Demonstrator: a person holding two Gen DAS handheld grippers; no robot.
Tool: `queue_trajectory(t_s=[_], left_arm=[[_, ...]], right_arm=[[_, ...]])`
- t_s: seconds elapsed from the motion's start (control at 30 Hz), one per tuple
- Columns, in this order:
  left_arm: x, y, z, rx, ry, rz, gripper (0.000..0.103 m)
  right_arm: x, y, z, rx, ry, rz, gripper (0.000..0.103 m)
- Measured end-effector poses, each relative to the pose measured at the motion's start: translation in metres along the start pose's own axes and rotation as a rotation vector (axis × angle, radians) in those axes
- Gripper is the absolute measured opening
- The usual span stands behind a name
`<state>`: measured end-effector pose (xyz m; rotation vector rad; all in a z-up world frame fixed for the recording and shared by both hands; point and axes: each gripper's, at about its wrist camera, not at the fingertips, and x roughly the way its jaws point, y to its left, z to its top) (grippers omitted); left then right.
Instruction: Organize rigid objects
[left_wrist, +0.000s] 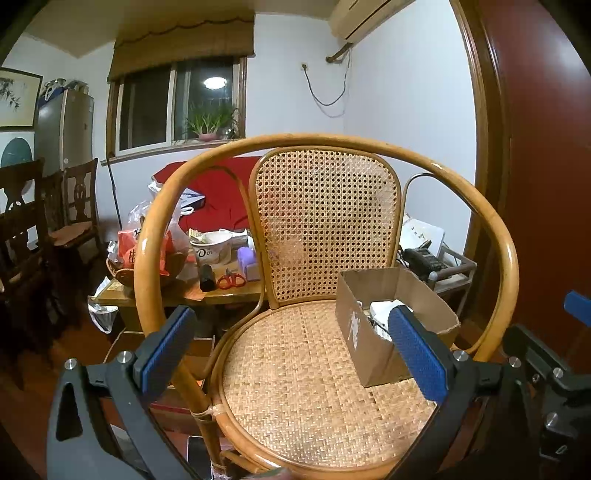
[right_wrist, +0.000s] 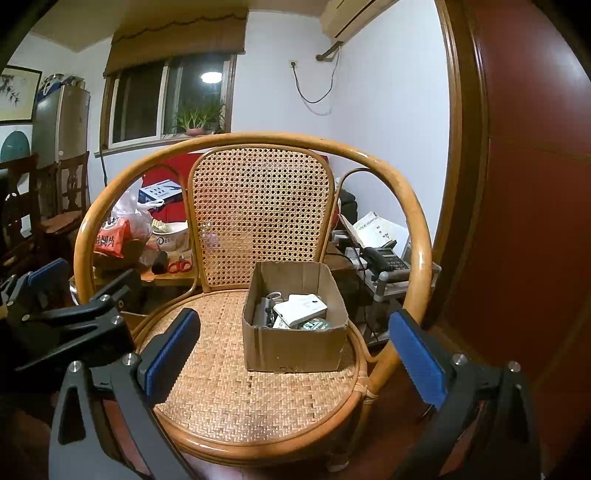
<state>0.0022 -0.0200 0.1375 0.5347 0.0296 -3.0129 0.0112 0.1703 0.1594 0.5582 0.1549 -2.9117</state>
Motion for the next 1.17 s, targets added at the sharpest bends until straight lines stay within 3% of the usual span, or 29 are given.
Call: queue_trajectory(t_s=[0.67, 0.8, 1.17], left_arm=[[0.004, 0.002, 0.001, -0.004, 0.017, -0.005, 0.103], [0.005, 0.001, 0.002, 0.008, 0.006, 0.025, 0.103], [0.006, -0.007, -0.004, 0.045, 0.003, -0.023, 0.103]], right_arm=[[0.0, 0.004, -0.001, -0.011, -0.003, 0.007, 0.103], [0.0, 0.004, -0.001, -0.011, -0.004, 0.005, 0.103], [-0.001, 0.003, -0.002, -0.024, -0.013, -0.023, 0.103]])
